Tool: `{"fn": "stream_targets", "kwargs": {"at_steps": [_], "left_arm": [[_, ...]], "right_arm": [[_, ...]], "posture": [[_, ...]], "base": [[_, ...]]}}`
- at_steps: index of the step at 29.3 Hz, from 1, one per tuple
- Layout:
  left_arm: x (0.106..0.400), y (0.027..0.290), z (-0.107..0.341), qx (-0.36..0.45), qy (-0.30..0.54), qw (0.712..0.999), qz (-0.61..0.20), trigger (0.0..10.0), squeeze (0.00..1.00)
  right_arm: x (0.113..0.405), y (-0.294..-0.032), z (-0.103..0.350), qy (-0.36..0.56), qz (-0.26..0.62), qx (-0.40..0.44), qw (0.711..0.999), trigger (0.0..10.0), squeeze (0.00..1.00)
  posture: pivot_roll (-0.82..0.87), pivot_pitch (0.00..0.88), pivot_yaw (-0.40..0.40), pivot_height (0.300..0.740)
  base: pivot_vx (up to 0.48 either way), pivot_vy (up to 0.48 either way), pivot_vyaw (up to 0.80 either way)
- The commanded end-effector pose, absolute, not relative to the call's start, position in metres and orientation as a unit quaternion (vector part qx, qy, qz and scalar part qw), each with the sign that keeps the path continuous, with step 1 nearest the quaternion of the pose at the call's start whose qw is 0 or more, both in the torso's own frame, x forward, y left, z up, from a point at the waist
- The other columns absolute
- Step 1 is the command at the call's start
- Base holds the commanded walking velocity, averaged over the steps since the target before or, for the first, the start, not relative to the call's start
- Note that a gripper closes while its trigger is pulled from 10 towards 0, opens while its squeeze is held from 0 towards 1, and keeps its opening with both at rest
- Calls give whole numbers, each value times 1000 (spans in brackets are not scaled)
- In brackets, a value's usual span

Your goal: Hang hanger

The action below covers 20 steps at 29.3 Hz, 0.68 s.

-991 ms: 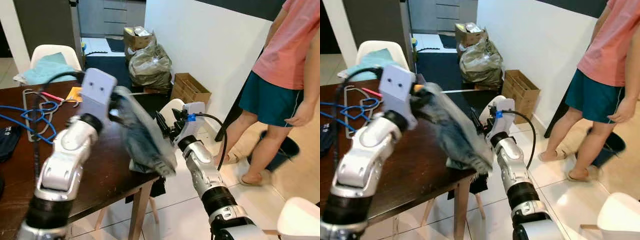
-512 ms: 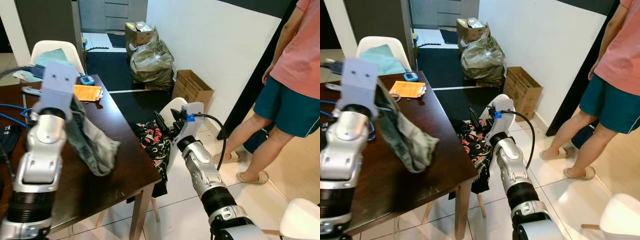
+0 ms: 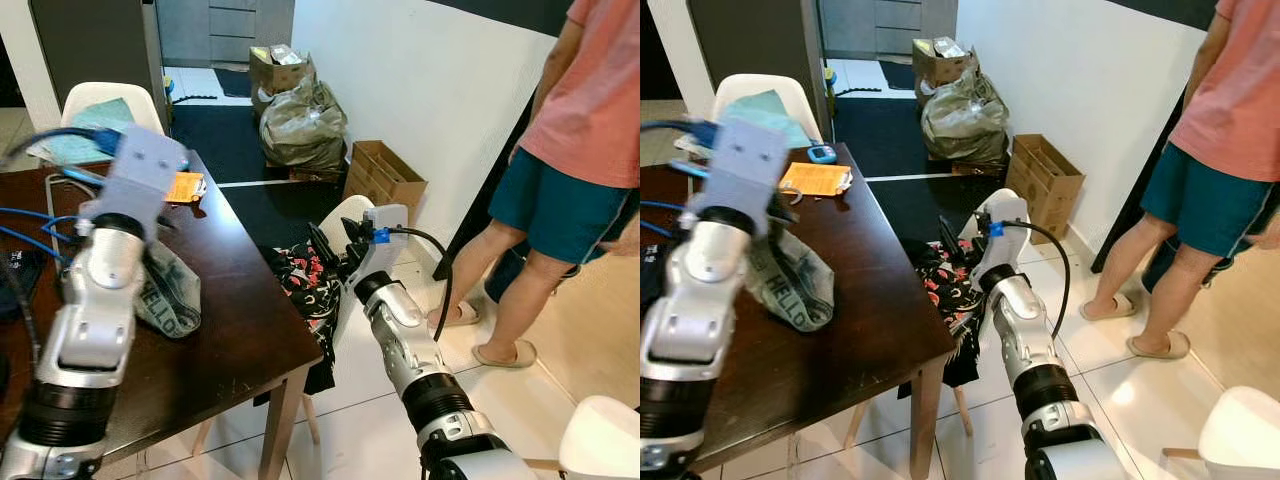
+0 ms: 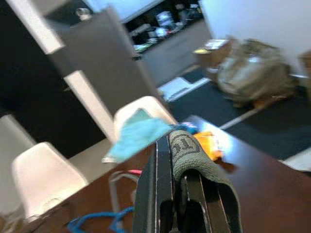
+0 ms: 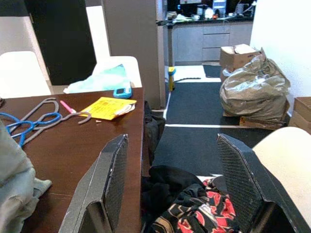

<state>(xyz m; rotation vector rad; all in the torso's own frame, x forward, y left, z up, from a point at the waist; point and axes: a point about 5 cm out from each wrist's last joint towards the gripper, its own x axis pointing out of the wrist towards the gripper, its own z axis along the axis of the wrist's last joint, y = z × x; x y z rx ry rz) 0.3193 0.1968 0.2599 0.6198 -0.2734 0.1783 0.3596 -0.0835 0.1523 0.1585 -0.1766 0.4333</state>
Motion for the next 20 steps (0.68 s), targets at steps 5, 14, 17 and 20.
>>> {"fn": "stream_targets", "kwargs": {"at_steps": [5,14,17,20], "left_arm": [[322,191,226,285,-23,957,59,10000,0],[320,212,211,232,66,963,119,10000,0],[318,216,204,231,92,962,113,10000,0],[314,220,194,228,130,959,104,10000,0]], "right_arm": [[358,-88,149,-77,218,83,969,10000,0],[336,-74,128,12,440,7,898,10000,0],[328,-76,123,32,490,-17,871,10000,0],[318,-81,122,53,539,-26,841,10000,0]], "posture": [[75,0,-137,740],[76,0,-132,740],[73,0,-131,740],[73,0,-133,740]], "base": [[0,0,0],[0,0,0],[0,0,0],[0,0,0]]}}
